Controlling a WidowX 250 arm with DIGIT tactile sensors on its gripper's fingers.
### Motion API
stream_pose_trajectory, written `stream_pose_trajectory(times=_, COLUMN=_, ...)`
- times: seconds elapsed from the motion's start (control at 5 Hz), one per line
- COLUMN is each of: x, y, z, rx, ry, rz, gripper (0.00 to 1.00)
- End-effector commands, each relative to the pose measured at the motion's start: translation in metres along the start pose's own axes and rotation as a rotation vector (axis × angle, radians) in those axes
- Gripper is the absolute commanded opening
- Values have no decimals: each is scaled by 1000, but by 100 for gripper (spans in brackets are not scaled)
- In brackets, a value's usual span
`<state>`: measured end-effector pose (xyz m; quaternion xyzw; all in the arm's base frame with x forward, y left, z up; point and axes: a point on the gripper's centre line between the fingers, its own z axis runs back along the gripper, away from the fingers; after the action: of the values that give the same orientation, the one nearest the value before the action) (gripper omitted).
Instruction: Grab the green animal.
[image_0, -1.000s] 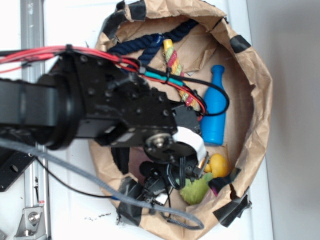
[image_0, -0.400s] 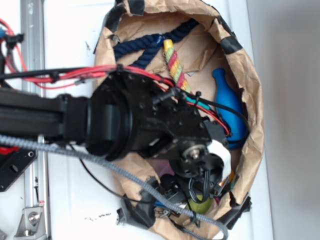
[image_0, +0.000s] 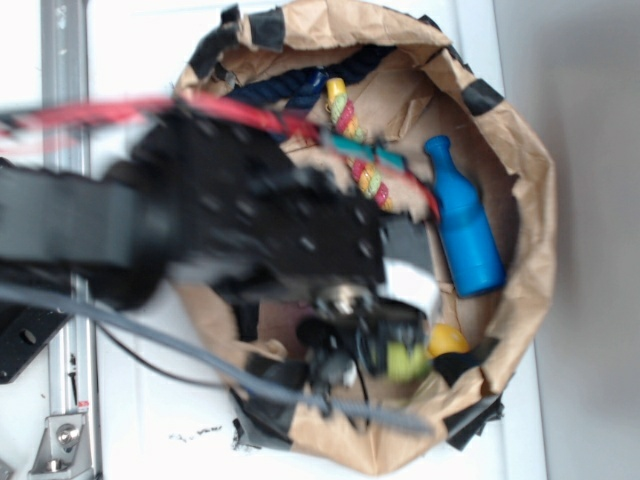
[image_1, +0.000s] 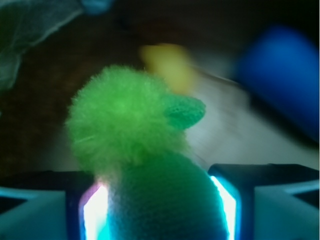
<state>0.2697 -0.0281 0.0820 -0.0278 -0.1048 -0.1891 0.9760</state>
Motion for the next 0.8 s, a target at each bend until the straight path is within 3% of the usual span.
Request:
stream_pose_trajectory(times=0.0, x=-15, y=47, z=118, rx=185, ry=183, rz=298, gripper=20)
stream_pose_trajectory(times=0.2, x=-24, y=53, z=138, rx=91, ry=389, rz=478, gripper=0)
stream_pose_trajectory(times=0.6, x=-36, y=53, z=146, rx=145, ry=233, rz=605, gripper=0)
